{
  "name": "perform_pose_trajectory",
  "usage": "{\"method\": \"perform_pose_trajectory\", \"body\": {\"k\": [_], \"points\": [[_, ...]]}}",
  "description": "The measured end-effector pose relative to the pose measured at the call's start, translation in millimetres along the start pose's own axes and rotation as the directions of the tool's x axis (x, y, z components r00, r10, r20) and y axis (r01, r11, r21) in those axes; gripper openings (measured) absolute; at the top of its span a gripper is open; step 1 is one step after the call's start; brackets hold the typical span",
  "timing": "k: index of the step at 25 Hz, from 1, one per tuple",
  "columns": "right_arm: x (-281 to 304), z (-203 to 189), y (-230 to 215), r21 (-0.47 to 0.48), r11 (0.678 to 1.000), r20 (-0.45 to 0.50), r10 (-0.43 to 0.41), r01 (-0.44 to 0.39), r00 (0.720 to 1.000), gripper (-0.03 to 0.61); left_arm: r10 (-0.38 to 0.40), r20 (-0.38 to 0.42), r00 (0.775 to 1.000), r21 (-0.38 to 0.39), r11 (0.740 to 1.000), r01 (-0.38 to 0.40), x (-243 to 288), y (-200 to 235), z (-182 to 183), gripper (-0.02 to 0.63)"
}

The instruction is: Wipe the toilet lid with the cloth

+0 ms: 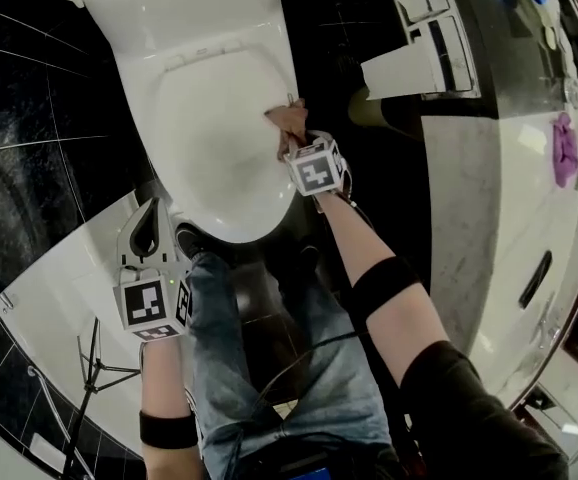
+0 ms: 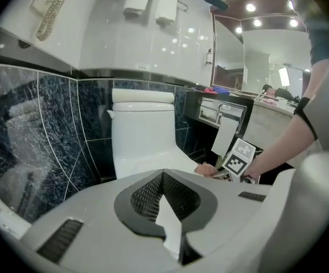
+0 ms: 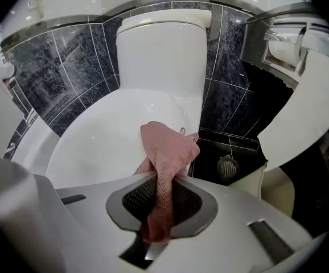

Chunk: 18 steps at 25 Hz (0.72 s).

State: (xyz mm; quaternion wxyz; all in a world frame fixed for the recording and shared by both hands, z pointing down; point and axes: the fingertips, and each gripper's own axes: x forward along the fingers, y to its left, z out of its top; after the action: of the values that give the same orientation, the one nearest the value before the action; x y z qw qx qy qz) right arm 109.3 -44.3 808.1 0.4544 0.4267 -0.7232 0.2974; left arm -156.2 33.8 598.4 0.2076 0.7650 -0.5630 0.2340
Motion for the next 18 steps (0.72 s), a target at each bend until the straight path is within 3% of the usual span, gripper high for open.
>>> {"method": "perform_pose_trajectory", "body": {"k": [8,13,18], "points": [[-32,-75,66,-0.025,0.998,-0.033,0.060,-0.060,0.998,0.077,0.019,0.013,1.000,-0.007,1.000,-0.019,-22,-27,2,0.000],[-48,-123,115,0.020,0.992,-0.075,0.127,-0.126,0.989,0.077,0.043,0.008,0.999,-0.018,0.999,-0.043,-44,-31,-12,0.000],[-56,-150,156,0.014,0.985,-0.104,0.173,-0.173,0.979,0.077,0.071,0.003,0.997,-0.036,0.997,-0.071,-62,-27,-22,0.000]]}}
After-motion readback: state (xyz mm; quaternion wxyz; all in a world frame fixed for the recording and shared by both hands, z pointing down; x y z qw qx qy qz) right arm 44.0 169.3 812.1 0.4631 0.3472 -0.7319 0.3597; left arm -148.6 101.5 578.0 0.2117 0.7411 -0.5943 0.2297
